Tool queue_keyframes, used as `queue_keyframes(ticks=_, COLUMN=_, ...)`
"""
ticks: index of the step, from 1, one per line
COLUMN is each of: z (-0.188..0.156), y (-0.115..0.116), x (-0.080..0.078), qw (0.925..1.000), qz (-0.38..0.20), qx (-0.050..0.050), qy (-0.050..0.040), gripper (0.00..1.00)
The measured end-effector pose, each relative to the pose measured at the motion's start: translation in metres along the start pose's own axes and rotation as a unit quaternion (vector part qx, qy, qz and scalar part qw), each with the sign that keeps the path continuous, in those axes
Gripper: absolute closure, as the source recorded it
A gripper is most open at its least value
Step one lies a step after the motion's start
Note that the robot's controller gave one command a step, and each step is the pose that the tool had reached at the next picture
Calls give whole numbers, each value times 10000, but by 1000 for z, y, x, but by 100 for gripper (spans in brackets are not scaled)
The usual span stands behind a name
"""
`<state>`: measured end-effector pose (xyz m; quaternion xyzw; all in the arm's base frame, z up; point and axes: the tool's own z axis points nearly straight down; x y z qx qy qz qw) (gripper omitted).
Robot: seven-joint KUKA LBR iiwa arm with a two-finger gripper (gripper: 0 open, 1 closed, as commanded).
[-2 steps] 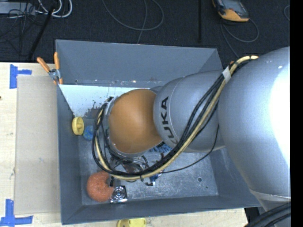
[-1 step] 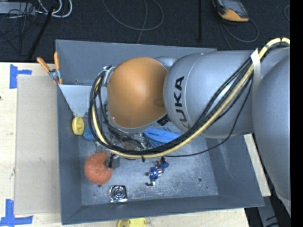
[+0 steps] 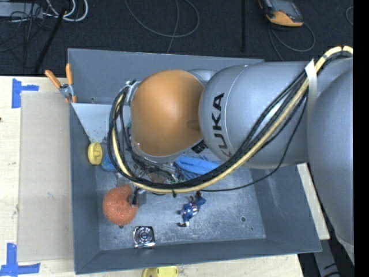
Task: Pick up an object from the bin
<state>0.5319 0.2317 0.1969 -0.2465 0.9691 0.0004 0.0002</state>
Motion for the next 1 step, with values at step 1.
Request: queue_keyframes(ticks=1, z=-52, y=-1, x=5, qw=10000, qz=-34, qx=-3, qy=26, gripper=100)
